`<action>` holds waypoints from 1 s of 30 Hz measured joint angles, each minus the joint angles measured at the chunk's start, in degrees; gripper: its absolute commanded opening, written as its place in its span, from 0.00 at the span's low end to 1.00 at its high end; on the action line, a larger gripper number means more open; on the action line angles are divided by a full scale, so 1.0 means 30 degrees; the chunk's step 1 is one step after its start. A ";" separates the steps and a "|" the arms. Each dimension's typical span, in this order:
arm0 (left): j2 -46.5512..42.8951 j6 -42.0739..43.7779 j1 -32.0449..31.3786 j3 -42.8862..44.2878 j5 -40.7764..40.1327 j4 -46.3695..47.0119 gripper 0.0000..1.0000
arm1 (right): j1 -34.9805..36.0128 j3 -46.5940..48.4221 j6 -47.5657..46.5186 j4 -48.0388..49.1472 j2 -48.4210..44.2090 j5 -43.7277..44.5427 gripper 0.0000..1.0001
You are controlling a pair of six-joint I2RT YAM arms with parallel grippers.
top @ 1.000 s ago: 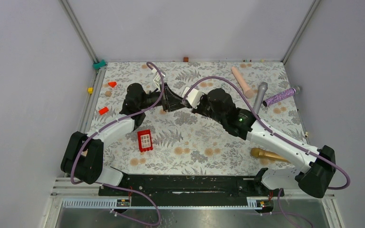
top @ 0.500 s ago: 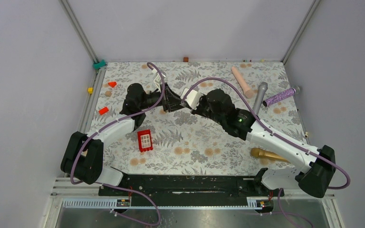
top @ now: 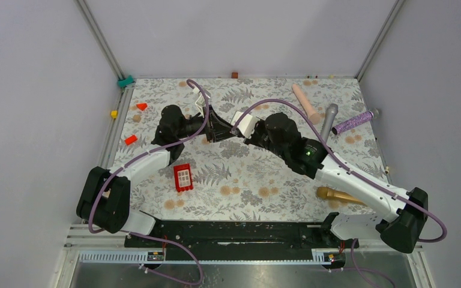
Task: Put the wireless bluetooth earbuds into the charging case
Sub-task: Insert the right earbud into the right side groove of the charging case.
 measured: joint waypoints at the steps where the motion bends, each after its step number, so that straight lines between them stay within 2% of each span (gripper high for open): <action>1: 0.0000 0.0029 0.0000 0.0000 0.0007 0.0000 0.00 | 0.0000 0.0000 0.0000 -0.0015 -0.0007 -0.0044 0.06; 30: 0.0000 0.0080 -0.0007 0.0000 0.0073 -0.0160 0.00 | 0.0007 0.0444 0.0590 -0.0495 0.0554 -0.0831 0.05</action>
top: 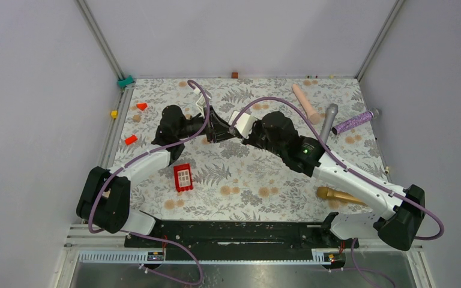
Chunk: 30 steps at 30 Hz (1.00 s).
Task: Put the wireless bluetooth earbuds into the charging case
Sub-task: Insert the right earbud into the right side groove of the charging case.
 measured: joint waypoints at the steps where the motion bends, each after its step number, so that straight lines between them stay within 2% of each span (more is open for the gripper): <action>1: 0.0000 0.0007 0.0000 0.0000 0.0015 0.0000 0.00 | 0.0007 0.0000 0.0066 -0.0015 0.0007 -0.0095 0.04; 12: 0.0000 -0.0007 0.0000 0.0000 0.0197 0.0000 0.00 | 0.0051 0.0007 0.0707 -0.0124 0.0007 -0.0393 0.06; 26: -0.0291 -0.0656 0.0007 -0.0022 0.0692 0.0947 0.00 | 0.0080 0.1129 0.1683 -0.1290 -0.0007 -0.0801 0.36; 30: -0.0466 -0.0933 0.0051 -0.0153 0.0947 0.1676 0.00 | 0.0080 0.1770 0.1836 -0.2011 -0.0036 -0.0918 0.42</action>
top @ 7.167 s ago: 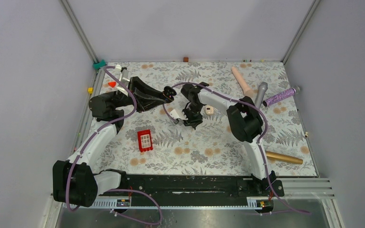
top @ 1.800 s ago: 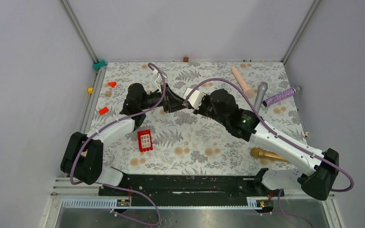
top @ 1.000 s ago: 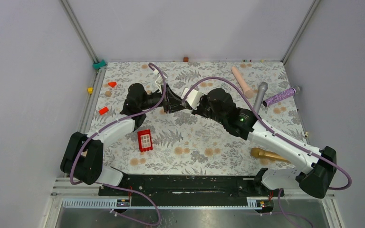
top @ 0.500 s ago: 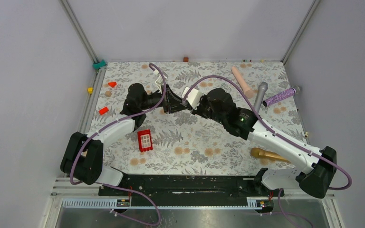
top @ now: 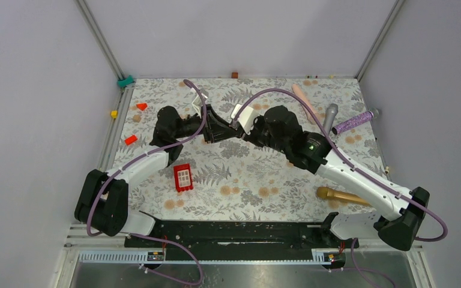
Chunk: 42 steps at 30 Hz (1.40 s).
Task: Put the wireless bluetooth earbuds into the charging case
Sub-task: Insert the right earbud into the right side groove of the charging case, then adjust the right earbud in the right side groove of the charging case.
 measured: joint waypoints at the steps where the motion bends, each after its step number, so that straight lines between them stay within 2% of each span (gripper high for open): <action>1: -0.0022 -0.0044 0.0000 0.0000 0.0036 0.0109 0.00 | 0.0000 0.0197 0.0015 -0.0189 0.0000 -0.0029 0.43; 13: -0.0153 -0.1020 0.0153 -0.0036 0.0182 0.1982 0.00 | 0.0233 0.2368 0.0641 -0.2259 0.0000 -0.1865 0.52; 18: -0.0277 -0.1770 0.0401 -0.0270 0.0226 0.3249 0.00 | 0.0248 0.2907 0.0940 -0.3126 0.0066 -0.2565 0.61; 21: -0.0299 -0.2229 0.0503 -0.0372 0.0306 0.4000 0.00 | 0.0248 0.3927 0.1253 -0.4029 0.0168 -0.3060 0.70; 22: -0.0306 -0.2404 0.0532 -0.0386 0.0328 0.4284 0.00 | 0.0240 0.4364 0.1370 -0.4320 0.0175 -0.3300 0.76; 24: -0.0350 -0.2645 0.0568 -0.0459 0.0357 0.4736 0.00 | 0.0168 0.5231 0.1654 -0.4874 0.0175 -0.3752 0.98; 25: -0.0386 -0.2739 0.0568 -0.0546 0.0401 0.5020 0.00 | 0.0087 0.5690 0.1851 -0.5129 0.0175 -0.4095 0.99; 34: -0.0969 -0.4328 0.0583 -0.2433 0.0342 0.9449 0.00 | -0.2535 0.7825 0.3293 -0.6149 -0.0634 -0.6462 0.99; 42: -0.2608 -0.4291 0.0583 -0.3752 -0.0758 1.1504 0.00 | -0.2798 0.7191 0.3534 -0.6054 -0.0656 -0.6812 0.99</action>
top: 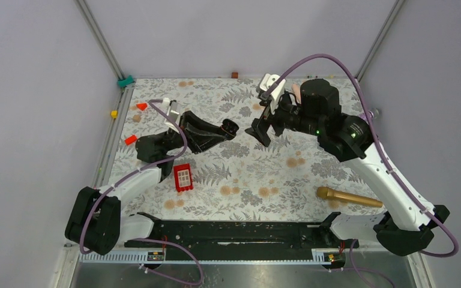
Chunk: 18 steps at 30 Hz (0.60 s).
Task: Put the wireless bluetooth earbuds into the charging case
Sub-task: Adjust the right earbud in the right side groove of the charging case.
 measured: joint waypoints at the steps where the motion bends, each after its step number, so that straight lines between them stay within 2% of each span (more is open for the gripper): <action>1: -0.0299 0.0160 0.0000 -0.0204 -0.0168 0.0051 0.00 | 0.0000 0.0000 0.0087 0.0022 0.0109 -0.0044 0.99; 8: -0.1982 0.1239 0.0000 -0.0896 -0.0408 0.0517 0.00 | 0.0000 0.0619 0.0831 -0.0160 0.1355 -0.0954 0.99; 18: -0.2120 0.1661 -0.0306 -0.0896 -0.0124 0.0597 0.00 | -0.0007 0.0729 0.0969 -0.0364 0.1494 -0.1887 0.99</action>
